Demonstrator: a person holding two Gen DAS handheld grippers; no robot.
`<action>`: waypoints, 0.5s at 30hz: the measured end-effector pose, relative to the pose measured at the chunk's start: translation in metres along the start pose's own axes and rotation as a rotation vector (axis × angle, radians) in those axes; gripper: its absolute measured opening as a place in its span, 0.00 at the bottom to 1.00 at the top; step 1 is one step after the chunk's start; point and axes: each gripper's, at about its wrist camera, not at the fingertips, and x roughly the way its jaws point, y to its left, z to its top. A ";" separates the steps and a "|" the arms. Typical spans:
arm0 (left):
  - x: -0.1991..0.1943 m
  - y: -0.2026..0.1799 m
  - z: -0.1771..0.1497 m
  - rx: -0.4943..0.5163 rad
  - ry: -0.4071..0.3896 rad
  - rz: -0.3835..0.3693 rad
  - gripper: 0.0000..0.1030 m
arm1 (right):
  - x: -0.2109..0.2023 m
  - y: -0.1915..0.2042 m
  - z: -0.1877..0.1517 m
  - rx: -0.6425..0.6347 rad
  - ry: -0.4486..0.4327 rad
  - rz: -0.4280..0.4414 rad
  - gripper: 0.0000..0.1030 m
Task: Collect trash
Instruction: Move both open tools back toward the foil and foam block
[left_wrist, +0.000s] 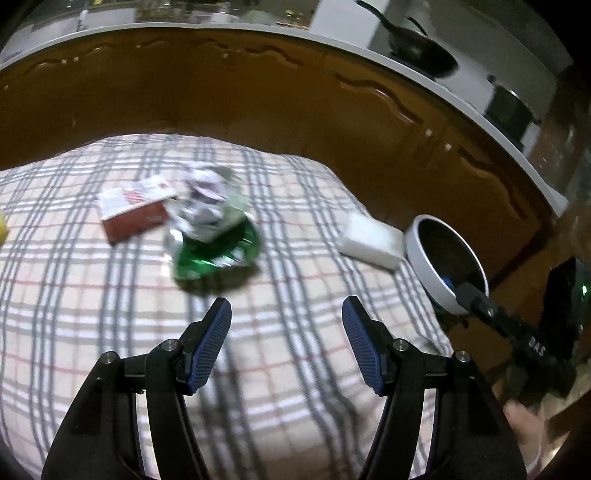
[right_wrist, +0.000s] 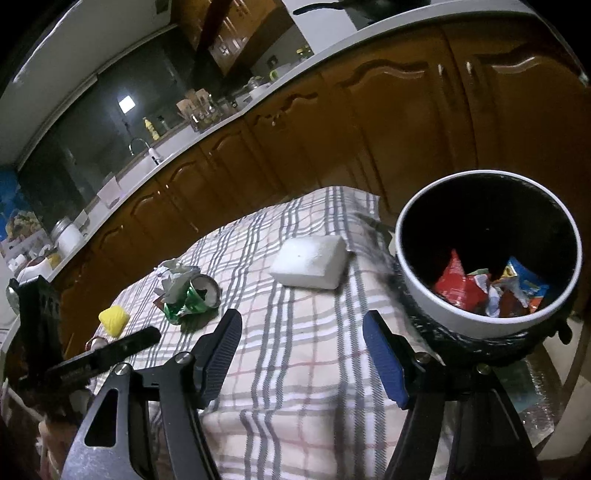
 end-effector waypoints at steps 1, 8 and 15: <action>-0.001 0.005 0.003 -0.007 -0.005 0.004 0.62 | 0.001 0.002 0.000 -0.004 0.002 -0.001 0.68; -0.006 0.025 0.016 -0.043 -0.034 0.028 0.62 | 0.016 0.013 0.005 -0.028 0.023 0.003 0.68; -0.001 0.035 0.025 -0.057 -0.034 0.042 0.62 | 0.035 0.023 0.017 -0.112 0.041 -0.009 0.68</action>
